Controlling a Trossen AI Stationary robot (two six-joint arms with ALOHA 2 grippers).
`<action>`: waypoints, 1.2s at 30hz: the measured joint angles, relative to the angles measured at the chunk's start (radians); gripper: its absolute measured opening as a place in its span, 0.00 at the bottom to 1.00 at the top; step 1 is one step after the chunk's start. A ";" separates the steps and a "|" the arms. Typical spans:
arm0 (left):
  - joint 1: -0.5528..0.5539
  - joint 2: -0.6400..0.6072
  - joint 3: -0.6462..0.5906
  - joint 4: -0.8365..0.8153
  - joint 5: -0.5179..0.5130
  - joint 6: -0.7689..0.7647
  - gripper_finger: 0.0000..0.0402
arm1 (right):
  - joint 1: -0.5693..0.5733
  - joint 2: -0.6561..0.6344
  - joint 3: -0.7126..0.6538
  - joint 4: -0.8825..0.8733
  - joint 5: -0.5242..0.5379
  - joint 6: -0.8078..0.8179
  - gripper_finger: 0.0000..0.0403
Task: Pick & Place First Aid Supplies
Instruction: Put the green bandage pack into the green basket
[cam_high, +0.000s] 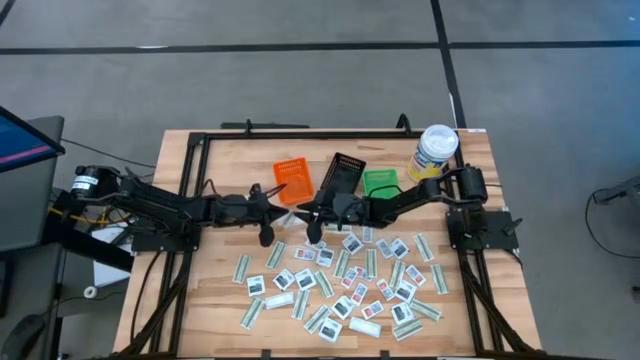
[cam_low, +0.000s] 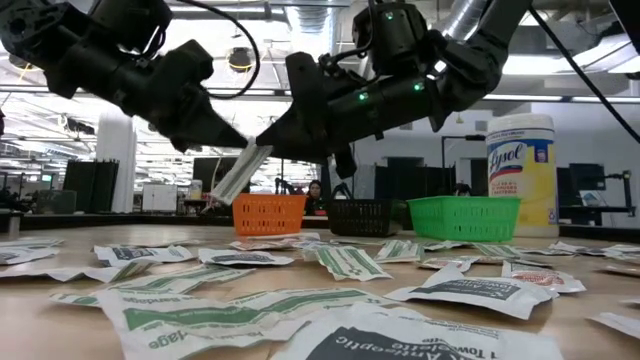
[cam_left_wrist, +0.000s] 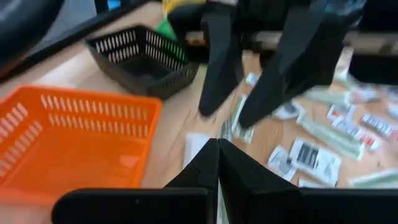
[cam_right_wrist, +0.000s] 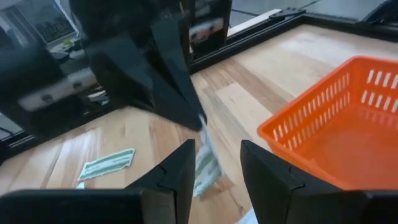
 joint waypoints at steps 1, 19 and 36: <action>0.000 0.000 0.000 0.015 0.000 0.000 0.02 | 0.000 0.000 0.000 -0.002 -0.009 0.000 0.30; 0.000 0.000 0.000 0.051 0.001 -0.035 0.02 | 0.017 0.000 -0.001 0.006 -0.015 -0.116 0.01; -0.062 0.000 0.000 0.040 0.012 -0.068 0.22 | 0.052 -0.396 -0.001 -0.680 0.190 -0.131 0.00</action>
